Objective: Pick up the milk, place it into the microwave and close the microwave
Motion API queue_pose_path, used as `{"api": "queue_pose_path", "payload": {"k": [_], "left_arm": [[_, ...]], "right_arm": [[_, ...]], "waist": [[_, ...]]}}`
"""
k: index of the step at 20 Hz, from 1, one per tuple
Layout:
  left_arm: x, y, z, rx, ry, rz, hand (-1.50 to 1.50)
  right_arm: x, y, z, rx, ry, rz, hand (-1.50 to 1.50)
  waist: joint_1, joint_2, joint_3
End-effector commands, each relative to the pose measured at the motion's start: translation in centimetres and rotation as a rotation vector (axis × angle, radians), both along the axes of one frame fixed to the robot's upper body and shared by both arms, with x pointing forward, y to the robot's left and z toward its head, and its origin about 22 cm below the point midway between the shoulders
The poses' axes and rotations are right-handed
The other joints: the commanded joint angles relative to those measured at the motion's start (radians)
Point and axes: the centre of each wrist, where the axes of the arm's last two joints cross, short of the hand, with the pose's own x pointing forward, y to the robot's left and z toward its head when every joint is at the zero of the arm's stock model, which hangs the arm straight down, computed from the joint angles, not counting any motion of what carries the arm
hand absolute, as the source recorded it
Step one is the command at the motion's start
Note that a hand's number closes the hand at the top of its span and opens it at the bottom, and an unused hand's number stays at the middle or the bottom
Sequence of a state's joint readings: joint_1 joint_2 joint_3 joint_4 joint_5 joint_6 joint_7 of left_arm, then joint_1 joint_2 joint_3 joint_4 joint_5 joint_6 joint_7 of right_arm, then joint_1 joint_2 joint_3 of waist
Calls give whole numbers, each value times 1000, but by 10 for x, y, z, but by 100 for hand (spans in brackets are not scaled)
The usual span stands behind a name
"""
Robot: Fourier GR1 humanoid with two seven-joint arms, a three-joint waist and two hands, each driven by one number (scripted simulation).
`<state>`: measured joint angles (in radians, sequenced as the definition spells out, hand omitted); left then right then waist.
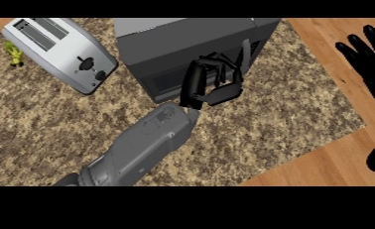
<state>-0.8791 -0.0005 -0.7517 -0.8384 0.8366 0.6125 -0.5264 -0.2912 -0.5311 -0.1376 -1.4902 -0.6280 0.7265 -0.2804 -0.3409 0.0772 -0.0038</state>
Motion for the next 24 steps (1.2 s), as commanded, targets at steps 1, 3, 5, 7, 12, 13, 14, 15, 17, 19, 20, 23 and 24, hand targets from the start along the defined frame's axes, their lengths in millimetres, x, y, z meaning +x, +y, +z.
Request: {"api": "queue_pose_path", "payload": {"k": [1, 3, 5, 7, 12, 13, 14, 15, 17, 19, 20, 23, 24], "left_arm": [[18, 3, 10, 1, -5, 37, 150], [19, 3, 12, -13, -14, 47, 150], [19, 4, 9, -22, -12, 38, 150], [19, 5, 7, -18, -27, 50, 150], [20, 4, 7, -26, -29, 47, 150], [20, 5, 6, -28, -37, 57, 150], [20, 4, 6, -27, -33, 55, 150], [20, 5, 6, -33, -38, 60, 150], [20, 7, 3, -35, -32, 70, 150], [22, 5, 5, -29, -44, 65, 150], [20, 5, 3, -39, -43, 59, 150], [20, 6, 1, -38, -57, 58, 150], [20, 6, 1, -39, -51, 61, 150]], "right_arm": [[1, -1, 7, -4, -6, 13, -150], [1, -1, 6, 12, -2, 19, -150], [0, -8, 9, 1, 2, 3, -150], [0, -13, 12, 19, -5, -11, -150], [3, -9, 21, 26, -19, 0, -150], [3, -11, 23, 12, -19, 3, -150], [2, -12, 23, 2, -12, 7, -150], [3, -11, 25, 12, -19, 11, -150], [1, -16, 24, 16, -7, -2, -150], [1, -17, 31, -2, -22, 5, -150], [2, -17, 32, -7, -12, 8, -150], [3, -19, 35, 16, -22, -4, -150], [1, -21, 31, 11, -5, -1, -150]], "waist": [[-17, 12, -1], [-17, 13, 0], [-20, 15, 0], [-16, 18, 2], [-16, 14, 0], [-18, 19, 0], [-23, 16, 0], [-22, 16, -1], [-24, 18, 1], [-23, 13, 1], [-27, 20, 0], [-20, 21, 0], [-18, 20, 2]]}}
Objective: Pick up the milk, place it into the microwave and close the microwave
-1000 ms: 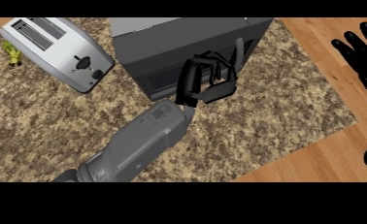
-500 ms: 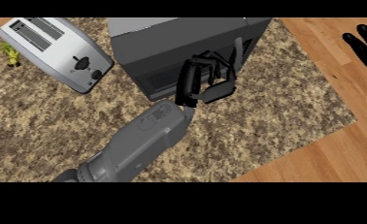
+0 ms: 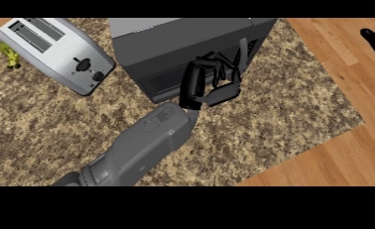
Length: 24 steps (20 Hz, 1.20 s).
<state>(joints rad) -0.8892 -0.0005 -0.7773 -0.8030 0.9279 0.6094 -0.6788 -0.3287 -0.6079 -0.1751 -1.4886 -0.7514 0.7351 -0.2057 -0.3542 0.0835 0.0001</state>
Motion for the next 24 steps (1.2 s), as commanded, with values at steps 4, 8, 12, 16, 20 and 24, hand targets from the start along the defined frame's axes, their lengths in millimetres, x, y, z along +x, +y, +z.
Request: {"api": "queue_pose_path", "payload": {"k": [4, 8, 12, 16, 20, 24], "left_arm": [[19, 3, 9, 10, 14, 29, 150], [20, 2, 12, -1, 6, 33, 150], [20, 3, 9, -1, 12, 29, 150], [19, 4, 5, -5, 2, 37, 150], [21, 3, 7, -3, 1, 39, 150], [21, 1, 10, -7, -3, 32, 150]], "right_arm": [[2, 4, 7, 2, -10, 55, -150], [3, 5, 8, -3, 1, 94, -150], [2, 3, 12, -20, 6, 116, -150], [3, 1, 12, -14, 15, 126, -150], [3, -1, 14, -5, 13, 134, -150], [3, -2, 21, -31, 6, 145, -150]], "waist": [[-3, 16, -2], [-3, 17, -2], [-7, 13, -3], [-3, 19, -2], [-6, 16, -1], [-8, 17, 0]]}}
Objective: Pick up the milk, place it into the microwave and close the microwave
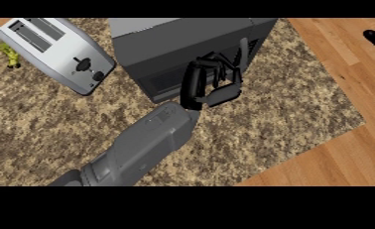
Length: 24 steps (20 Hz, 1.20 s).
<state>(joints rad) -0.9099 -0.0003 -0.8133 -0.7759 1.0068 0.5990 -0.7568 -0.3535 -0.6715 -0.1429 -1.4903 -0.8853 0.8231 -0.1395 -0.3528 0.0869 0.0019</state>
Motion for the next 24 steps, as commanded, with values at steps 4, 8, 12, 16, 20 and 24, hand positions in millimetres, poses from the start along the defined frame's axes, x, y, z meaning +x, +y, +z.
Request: {"api": "queue_pose_path", "payload": {"k": [4, 8, 12, 16, 20, 24], "left_arm": [[20, 4, 10, 11, 36, 39, 150], [19, 3, 4, 104, 8, 17, 150], [21, 10, -7, 161, 53, 75, 150], [19, 16, -18, 164, 126, 120, 150], [20, 21, -24, 187, 166, 156, 150], [17, 25, -30, 162, 217, 192, 150]], "right_arm": [[0, -2, 8, -22, -7, 32, -150], [2, 2, 7, 9, -17, 68, -150], [1, 5, 8, 14, -16, 124, -150], [0, 4, 8, 19, -13, 140, -150], [-4, -5, 21, 7, -34, 109, -150], [-8, -12, 19, 19, -20, 84, -150]], "waist": [[-9, 14, -3], [-14, 14, 3], [4, 7, 2], [22, 8, 0], [44, -4, -2], [70, -6, -4]]}}
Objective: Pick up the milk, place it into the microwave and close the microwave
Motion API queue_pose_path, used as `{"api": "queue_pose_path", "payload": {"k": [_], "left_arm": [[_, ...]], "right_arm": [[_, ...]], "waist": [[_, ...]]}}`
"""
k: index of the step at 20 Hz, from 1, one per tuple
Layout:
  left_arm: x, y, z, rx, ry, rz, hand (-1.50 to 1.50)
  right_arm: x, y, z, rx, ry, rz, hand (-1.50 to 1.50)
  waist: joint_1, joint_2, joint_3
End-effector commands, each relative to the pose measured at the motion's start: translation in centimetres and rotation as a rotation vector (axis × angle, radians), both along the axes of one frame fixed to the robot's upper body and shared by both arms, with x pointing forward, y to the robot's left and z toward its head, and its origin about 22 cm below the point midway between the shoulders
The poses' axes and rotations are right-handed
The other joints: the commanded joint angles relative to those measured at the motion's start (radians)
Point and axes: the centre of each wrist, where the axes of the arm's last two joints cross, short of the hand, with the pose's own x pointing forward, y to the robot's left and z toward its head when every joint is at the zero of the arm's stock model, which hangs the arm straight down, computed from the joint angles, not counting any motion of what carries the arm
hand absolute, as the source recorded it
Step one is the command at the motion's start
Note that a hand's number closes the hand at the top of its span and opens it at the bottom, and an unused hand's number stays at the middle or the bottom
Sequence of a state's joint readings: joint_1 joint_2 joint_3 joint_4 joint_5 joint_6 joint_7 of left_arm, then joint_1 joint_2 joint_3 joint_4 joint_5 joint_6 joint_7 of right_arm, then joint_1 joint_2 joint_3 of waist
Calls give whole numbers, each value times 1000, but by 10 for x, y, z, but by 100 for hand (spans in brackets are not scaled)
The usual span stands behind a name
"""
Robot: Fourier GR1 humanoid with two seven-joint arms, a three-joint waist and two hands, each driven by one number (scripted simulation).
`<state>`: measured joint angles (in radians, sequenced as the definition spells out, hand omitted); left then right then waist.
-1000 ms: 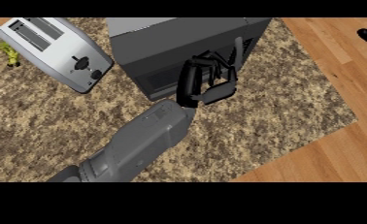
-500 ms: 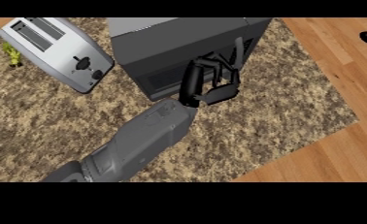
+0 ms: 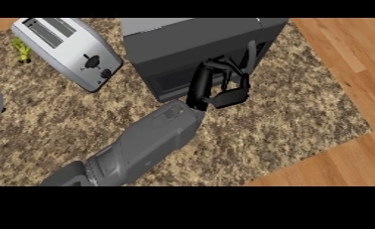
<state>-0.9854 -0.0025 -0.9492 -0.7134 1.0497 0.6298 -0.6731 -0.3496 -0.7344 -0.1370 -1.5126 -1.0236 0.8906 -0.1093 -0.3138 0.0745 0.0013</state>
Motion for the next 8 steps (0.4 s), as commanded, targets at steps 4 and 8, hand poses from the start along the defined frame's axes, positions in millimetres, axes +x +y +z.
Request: {"api": "queue_pose_path", "payload": {"k": [4, 8], "left_arm": [[16, 36, -31, 14, 170, 248, -150], [14, 37, -35, 23, 173, 233, -150]], "right_arm": [[-10, -13, 1, -4, 12, -20, -150], [-14, -14, 1, -20, 27, -16, -150]], "waist": [[35, 0, -2], [46, 1, -3]]}}
